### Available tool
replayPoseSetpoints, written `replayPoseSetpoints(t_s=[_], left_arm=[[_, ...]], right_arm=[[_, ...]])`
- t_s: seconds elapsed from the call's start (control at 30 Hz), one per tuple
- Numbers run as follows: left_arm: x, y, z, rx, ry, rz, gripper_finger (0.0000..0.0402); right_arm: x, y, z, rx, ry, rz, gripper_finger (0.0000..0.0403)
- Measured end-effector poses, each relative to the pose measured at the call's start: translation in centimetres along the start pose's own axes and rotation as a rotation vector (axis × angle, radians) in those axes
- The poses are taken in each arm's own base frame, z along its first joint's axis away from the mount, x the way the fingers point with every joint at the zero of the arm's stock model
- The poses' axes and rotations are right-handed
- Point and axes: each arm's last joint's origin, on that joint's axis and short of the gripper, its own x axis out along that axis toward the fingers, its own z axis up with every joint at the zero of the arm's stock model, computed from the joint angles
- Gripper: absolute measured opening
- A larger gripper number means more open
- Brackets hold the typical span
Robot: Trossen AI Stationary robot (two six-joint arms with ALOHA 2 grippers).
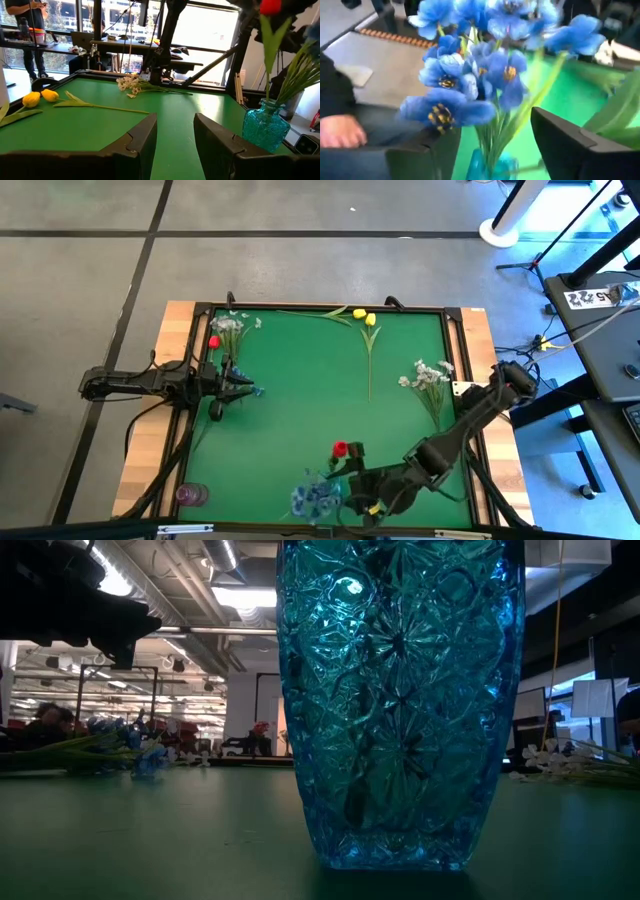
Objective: Sort flowers into vase by color
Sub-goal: Put the bottom blue flower into the blue vase, then put the blue flower into the blue vase
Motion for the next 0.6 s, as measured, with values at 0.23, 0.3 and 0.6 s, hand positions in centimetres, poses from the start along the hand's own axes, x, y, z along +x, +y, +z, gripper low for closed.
replayPoseSetpoints(t_s=[0.23, 0.3, 0.6], left_arm=[[0.0, 0.0, 0.0, 0.000, 0.000, 0.000, 0.0125], [0.0, 0.0, 0.0, 0.000, 0.000, 0.000, 0.0125], [0.0, 0.0, 0.0, 0.000, 0.000, 0.000, 0.0125]], right_arm=[[-2.4, 0.9, 1.1, 0.054, 0.152, 0.033, 0.0254], [-2.7, 1.2, 0.6, 0.047, 0.189, 0.020, 0.0250], [-3.6, 1.1, -1.3, 0.098, 0.359, -0.072, 0.0237]])
